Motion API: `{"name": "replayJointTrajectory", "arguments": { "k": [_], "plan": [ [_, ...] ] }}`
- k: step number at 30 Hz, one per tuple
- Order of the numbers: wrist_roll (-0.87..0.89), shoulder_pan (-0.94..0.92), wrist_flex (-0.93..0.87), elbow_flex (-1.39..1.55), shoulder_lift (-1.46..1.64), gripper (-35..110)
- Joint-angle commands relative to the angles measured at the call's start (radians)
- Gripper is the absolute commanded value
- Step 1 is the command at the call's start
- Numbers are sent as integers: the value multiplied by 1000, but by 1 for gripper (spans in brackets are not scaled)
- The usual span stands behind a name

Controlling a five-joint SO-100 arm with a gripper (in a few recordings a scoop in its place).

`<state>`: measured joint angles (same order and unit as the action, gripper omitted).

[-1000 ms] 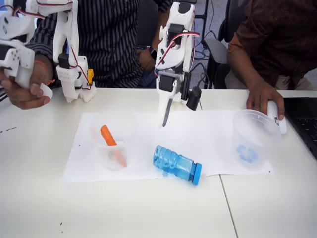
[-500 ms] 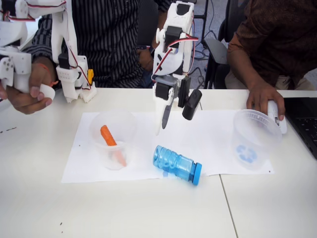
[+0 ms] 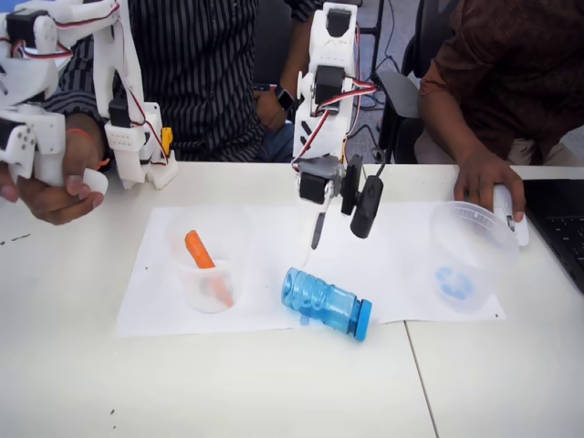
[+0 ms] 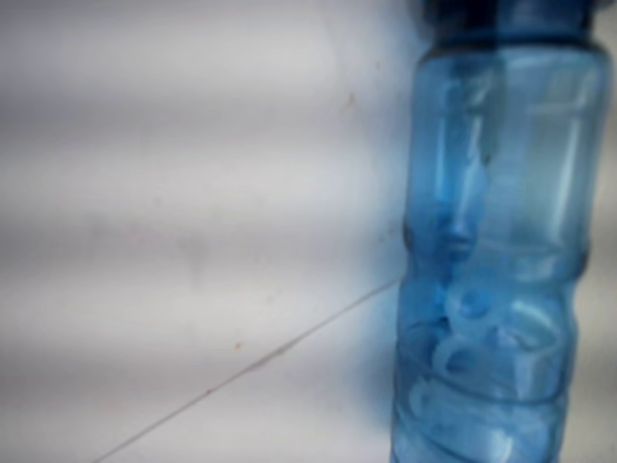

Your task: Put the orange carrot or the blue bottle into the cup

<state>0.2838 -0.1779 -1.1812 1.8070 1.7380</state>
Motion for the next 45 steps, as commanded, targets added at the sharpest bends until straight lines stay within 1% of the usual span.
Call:
{"name": "replayJointTrajectory", "arguments": {
  "k": [1, 5, 9, 14, 18, 26, 33, 45],
  "plan": [
    [17, -11, 9, -100, 31, 40],
    [12, -18, 9, -100, 29, 43],
    [2, -55, 14, -100, 28, 42],
    [0, -92, 75, -100, -23, 40],
    [0, -87, 84, -100, -81, 41],
    [-2, -86, 100, -104, -103, 41],
    [-2, -87, 84, -201, -160, 41],
    [-2, -86, 95, -222, -256, 41]
  ]
}}
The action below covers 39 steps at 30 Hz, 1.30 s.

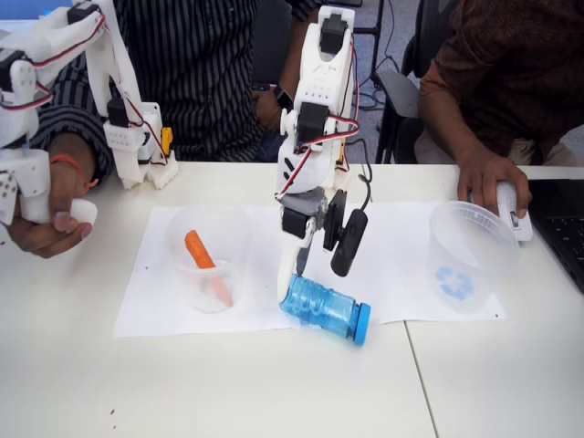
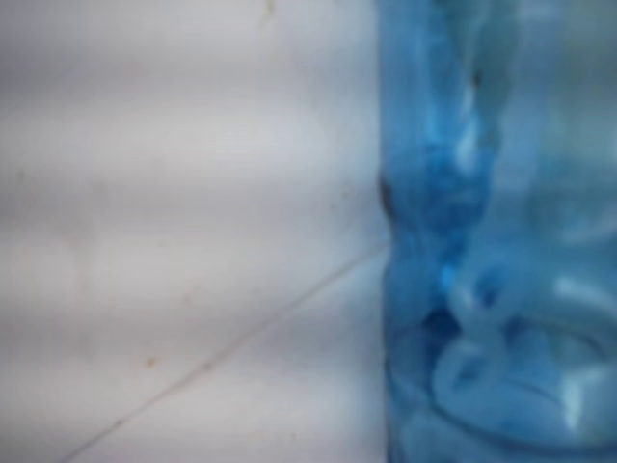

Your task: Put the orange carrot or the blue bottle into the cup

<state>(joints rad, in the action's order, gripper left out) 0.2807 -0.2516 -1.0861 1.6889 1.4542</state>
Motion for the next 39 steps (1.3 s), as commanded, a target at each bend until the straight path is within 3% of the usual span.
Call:
{"name": "replayJointTrajectory", "arguments": {
  "k": [1, 39],
  "plan": [
    [2, -12, 2, -104, 21, 41],
    [3, 37, 89, -106, -58, 40]
  ]
}}
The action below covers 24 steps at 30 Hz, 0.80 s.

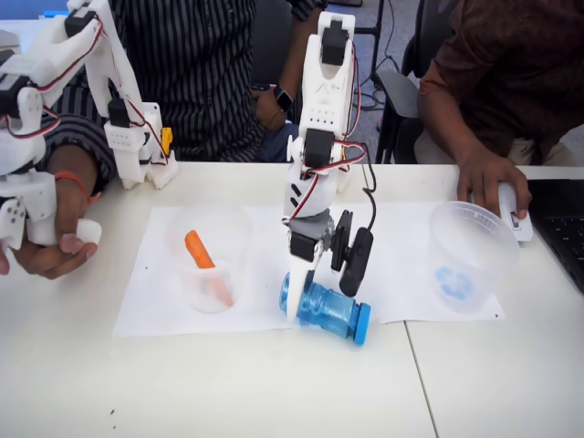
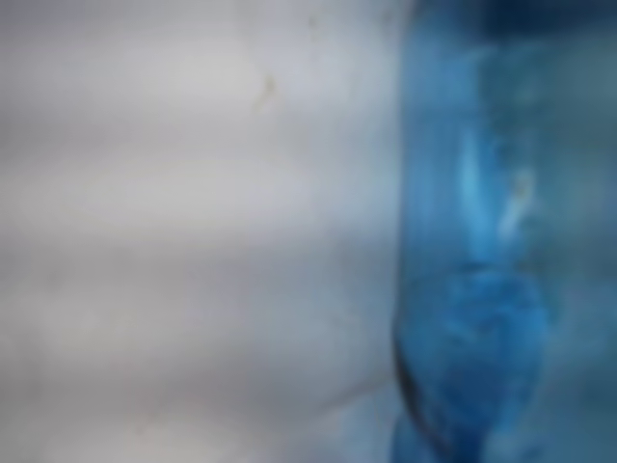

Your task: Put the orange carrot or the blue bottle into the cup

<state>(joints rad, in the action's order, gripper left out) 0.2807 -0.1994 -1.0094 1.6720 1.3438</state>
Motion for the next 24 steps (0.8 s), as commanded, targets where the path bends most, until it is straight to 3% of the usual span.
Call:
{"name": "replayJointTrajectory", "arguments": {
  "k": [1, 10, 19, 24],
  "plan": [
    [3, -15, 12, -89, 52, 40],
    [6, -15, 12, -89, 49, 39],
    [3, -15, 12, -89, 61, 22],
    [3, -15, 12, -89, 61, 21]
  ]
}}
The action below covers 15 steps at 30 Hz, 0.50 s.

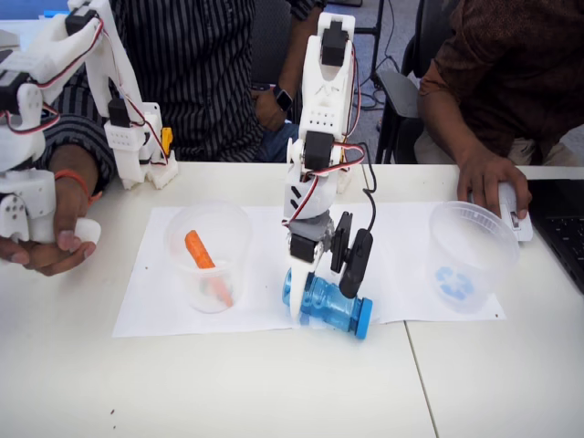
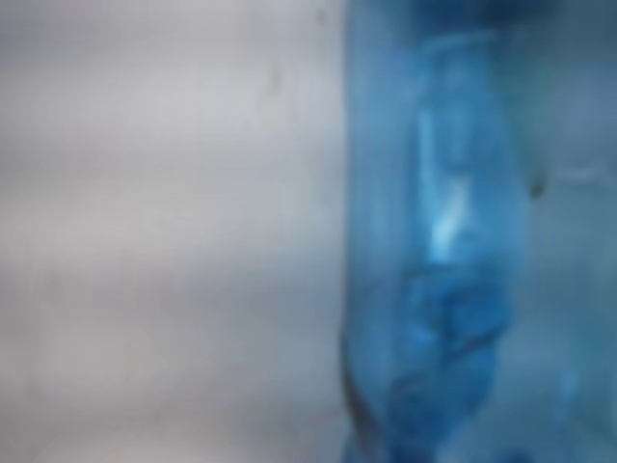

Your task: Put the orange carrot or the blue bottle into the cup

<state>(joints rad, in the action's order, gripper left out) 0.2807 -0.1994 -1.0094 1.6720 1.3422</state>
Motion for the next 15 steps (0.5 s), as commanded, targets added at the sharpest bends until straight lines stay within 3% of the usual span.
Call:
{"name": "replayJointTrajectory", "arguments": {
  "k": [1, 15],
  "plan": [
    [3, -15, 12, -89, 63, 21],
    [3, -11, -34, -75, 261, 22]
  ]
}}
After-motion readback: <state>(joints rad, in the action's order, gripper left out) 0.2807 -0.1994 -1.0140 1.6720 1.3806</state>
